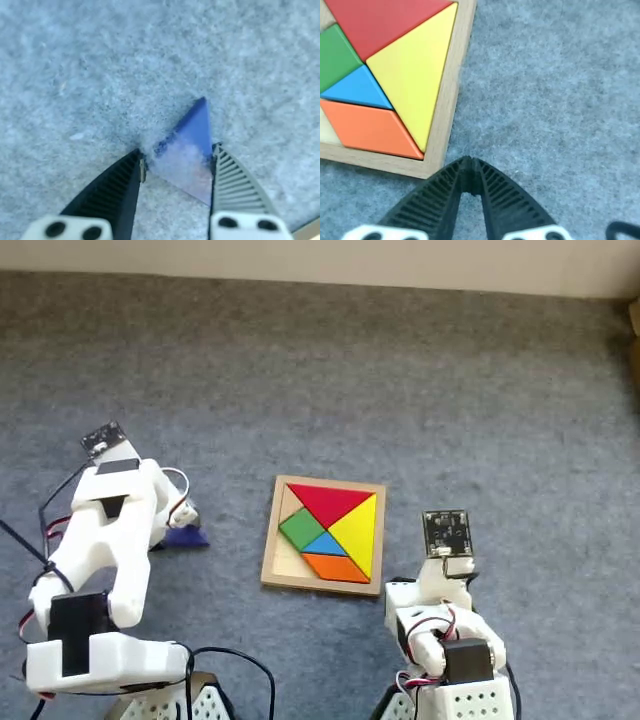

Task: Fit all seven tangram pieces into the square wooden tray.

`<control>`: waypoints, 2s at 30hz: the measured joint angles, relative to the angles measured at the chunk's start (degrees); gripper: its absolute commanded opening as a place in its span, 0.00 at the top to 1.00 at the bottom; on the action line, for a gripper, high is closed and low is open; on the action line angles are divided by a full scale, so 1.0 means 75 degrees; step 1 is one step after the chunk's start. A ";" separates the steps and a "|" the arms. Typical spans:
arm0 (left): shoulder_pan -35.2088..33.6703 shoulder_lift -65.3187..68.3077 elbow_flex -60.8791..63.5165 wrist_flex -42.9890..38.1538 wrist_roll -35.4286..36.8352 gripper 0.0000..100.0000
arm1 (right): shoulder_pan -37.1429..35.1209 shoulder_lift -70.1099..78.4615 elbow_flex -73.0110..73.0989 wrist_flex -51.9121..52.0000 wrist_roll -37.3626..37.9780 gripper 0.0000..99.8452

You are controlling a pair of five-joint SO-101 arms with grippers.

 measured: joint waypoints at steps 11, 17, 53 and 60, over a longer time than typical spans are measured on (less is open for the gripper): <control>0.0000 0.0000 -0.0035 -0.0012 -0.0035 1.00 | 0.0000 0.0000 0.0000 0.0000 0.0000 0.99; 0.0188 0.0023 -0.0645 0.0762 -0.0399 1.00 | 0.0000 0.0000 0.0000 0.0000 0.0000 0.99; 0.3575 0.0023 -0.1922 0.2590 -0.0481 1.00 | 0.0000 0.0000 0.0000 0.0000 0.0000 0.99; 0.4419 0.0035 -0.1922 0.2590 -0.0481 1.00 | 0.0000 0.0000 0.0000 0.0000 0.0000 0.99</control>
